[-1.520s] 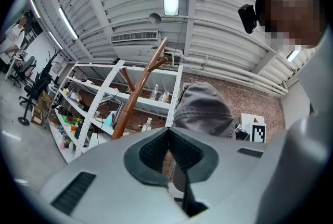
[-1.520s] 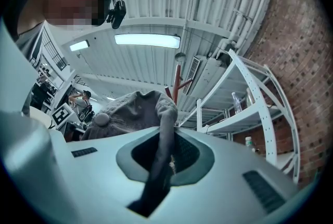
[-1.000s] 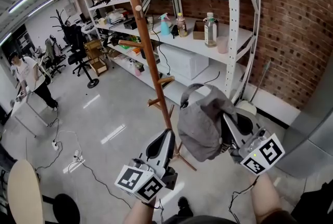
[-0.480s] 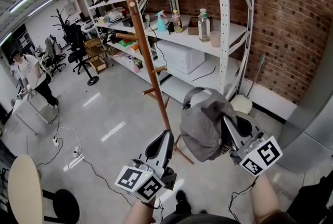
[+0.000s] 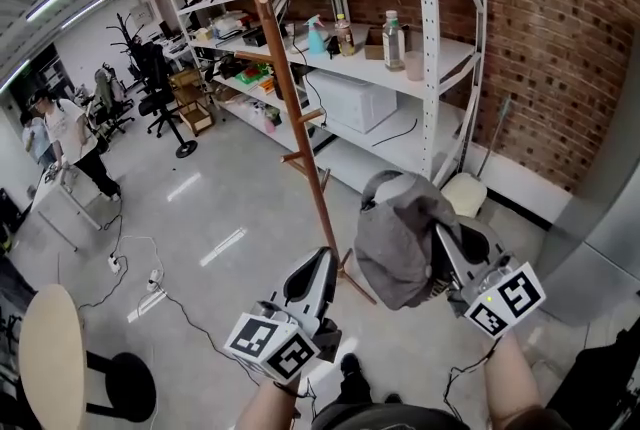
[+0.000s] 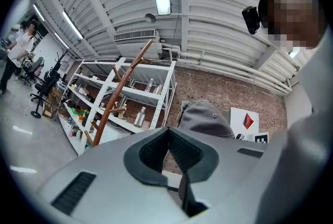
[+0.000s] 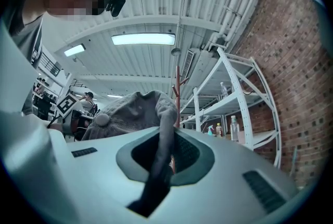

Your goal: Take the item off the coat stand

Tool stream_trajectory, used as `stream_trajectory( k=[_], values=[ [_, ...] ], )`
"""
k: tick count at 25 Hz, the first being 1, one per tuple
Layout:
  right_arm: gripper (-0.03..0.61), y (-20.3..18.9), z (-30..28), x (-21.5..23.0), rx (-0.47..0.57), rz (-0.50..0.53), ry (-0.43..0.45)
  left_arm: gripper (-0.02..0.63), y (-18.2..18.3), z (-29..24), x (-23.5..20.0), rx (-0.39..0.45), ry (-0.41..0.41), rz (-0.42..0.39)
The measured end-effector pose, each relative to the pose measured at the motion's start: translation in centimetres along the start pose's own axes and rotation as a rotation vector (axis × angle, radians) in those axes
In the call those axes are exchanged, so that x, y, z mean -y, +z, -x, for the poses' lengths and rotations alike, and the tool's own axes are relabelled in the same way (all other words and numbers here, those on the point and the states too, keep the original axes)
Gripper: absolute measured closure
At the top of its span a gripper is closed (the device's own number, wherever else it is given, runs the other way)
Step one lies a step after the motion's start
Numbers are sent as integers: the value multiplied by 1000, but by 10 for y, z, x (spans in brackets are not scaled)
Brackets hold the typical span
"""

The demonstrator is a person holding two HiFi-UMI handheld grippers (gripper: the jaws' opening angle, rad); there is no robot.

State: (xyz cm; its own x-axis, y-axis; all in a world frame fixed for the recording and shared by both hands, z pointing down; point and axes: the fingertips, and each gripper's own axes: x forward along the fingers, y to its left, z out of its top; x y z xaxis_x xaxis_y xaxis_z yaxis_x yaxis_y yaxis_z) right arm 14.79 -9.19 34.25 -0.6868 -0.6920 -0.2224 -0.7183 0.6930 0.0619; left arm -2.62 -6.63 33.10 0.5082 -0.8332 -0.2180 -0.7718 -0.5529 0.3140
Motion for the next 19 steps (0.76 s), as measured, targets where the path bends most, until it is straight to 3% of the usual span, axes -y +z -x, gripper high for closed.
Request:
stream_trajectory(
  k=[19],
  values=[
    [549, -22, 38, -22, -55, -40, 41, 606, -15, 44, 15, 24, 70, 36]
  ],
)
